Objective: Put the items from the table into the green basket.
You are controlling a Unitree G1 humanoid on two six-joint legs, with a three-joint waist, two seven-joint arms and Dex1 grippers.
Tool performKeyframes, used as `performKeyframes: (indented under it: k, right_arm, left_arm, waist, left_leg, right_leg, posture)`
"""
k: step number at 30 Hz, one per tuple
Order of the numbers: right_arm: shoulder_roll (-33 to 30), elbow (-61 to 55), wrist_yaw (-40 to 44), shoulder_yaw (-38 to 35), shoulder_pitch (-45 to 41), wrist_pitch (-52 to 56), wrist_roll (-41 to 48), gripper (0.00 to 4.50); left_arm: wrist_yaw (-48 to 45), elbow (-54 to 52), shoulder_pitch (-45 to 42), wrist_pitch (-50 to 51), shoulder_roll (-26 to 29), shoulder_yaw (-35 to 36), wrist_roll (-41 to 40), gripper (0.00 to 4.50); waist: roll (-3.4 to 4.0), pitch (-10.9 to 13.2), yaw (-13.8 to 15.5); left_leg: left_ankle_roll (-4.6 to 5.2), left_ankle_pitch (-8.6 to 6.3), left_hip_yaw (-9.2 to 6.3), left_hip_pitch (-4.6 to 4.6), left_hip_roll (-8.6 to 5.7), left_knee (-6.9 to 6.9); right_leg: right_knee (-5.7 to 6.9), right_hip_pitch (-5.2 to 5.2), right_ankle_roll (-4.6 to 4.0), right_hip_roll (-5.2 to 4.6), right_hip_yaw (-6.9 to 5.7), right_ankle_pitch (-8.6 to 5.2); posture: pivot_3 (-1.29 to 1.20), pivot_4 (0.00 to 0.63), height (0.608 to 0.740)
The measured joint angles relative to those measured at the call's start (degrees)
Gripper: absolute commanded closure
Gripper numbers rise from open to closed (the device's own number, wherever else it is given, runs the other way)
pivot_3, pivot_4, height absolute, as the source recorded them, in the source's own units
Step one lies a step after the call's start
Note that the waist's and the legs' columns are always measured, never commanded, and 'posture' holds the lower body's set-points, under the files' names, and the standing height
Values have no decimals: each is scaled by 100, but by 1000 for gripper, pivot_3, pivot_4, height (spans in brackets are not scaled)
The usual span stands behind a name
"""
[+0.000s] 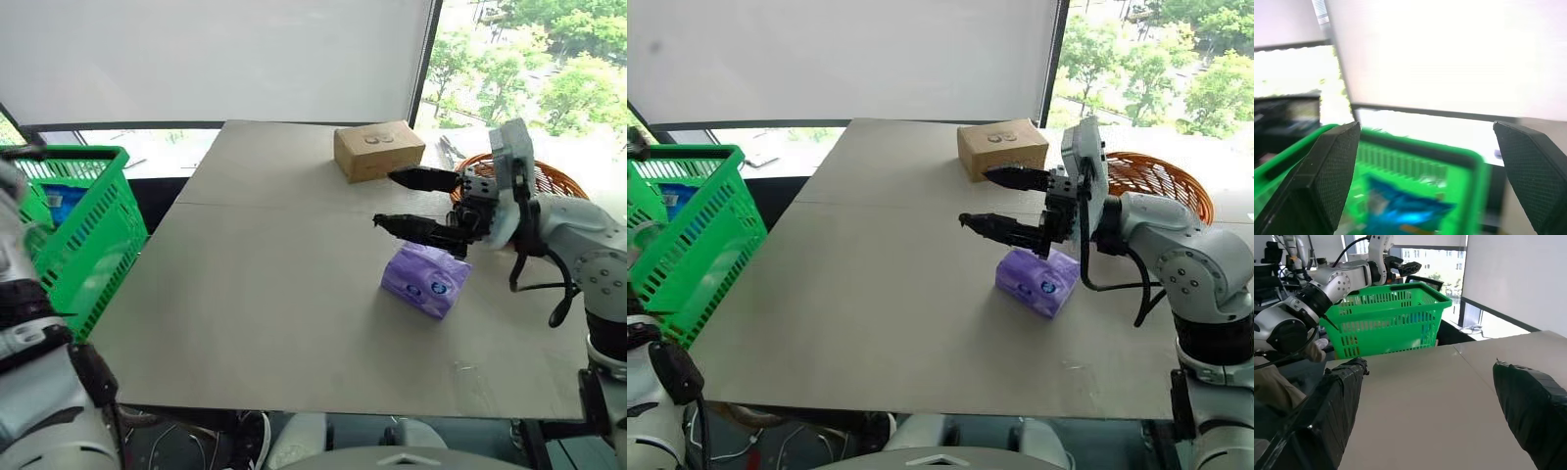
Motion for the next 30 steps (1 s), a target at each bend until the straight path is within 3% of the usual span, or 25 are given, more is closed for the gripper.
performKeyframes:
  k: [2, 6, 9, 14, 19, 23, 26, 30]
  right_arm:
    - [-512, 6, 131, 92, 388, -86, -491, 0]
    - [-805, -43, 196, 516, 1088, -305, -1243, 0]
    - [-891, -175, 92, 899, 1506, -496, -1822, 0]
    - [-531, -115, -546, 1729, 1612, -817, -3067, 0]
    - [-367, 70, -794, 2126, 1522, -840, -3760, 0]
    - [-366, 80, -849, 2299, 1465, -870, -4226, 1758]
    - [-366, 95, -774, 2423, 1455, -1035, -4472, 3343]
    - [-340, 184, -693, 2424, 1454, -1248, -4569, 4471]
  left_arm:
    - [-1132, -956, 474, 604, -78, -698, -579, 43]
    - [-2744, -2495, 1445, 1310, 115, -1643, -1406, 43]
    - [-3563, -3209, 1843, 1565, 627, -1772, -1799, 43]
    - [-4076, -3574, 2077, 1610, 990, -1742, -1896, 43]
    - [-4251, -3645, 2170, 1679, 1130, -1712, -1985, 43]
    - [-4399, -3709, 2170, 1758, 1172, -1695, -2156, 0]
    - [-4483, -3880, 2187, 1837, 1172, -1672, -2396, 0]
    - [-4512, -4026, 2326, 1948, 1127, -1539, -2637, 0]
  waist:
    - [3, 1, -80]
    - [15, 5, -455]
    - [38, 14, -630]
    - [125, 35, -589]
    - [138, 46, -487]
    - [138, 45, -472]
    - [138, 45, -478]
    - [138, 45, -479]
  left_leg:
    - [0, 0, 11, 0, 2, 0]
    - [1, 1, 33, 3, 21, -12]
    - [23, -12, 42, 21, 34, -12]
    - [27, -13, 36, 96, 33, -2]
    - [28, -14, 35, 111, 30, 1]
    - [28, -14, 34, 111, 31, 1]
    - [28, -14, 35, 113, 31, 2]
    - [28, -14, 34, 116, 31, 3]
  right_leg:
    - [-4, -4, -1, 1, 10, -1]
    - [-6, -15, -3, 18, 28, -3]
    - [10, -13, -10, 30, 32, -6]
    - [9, 68, -10, 34, 22, -6]
    - [0, 89, -8, 35, 19, -7]
    - [-1, 90, -8, 37, 18, -7]
    - [-1, 93, -8, 37, 20, -7]
    - [0, 96, -8, 39, 17, -8]
  posture:
    - [69, 0, 740]
    - [48, 0, 740]
    - [45, 0, 740]
    - [43, 0, 740]
    - [43, 0, 740]
    - [40, 0, 740]
    - [36, 0, 740]
    - [32, 0, 740]
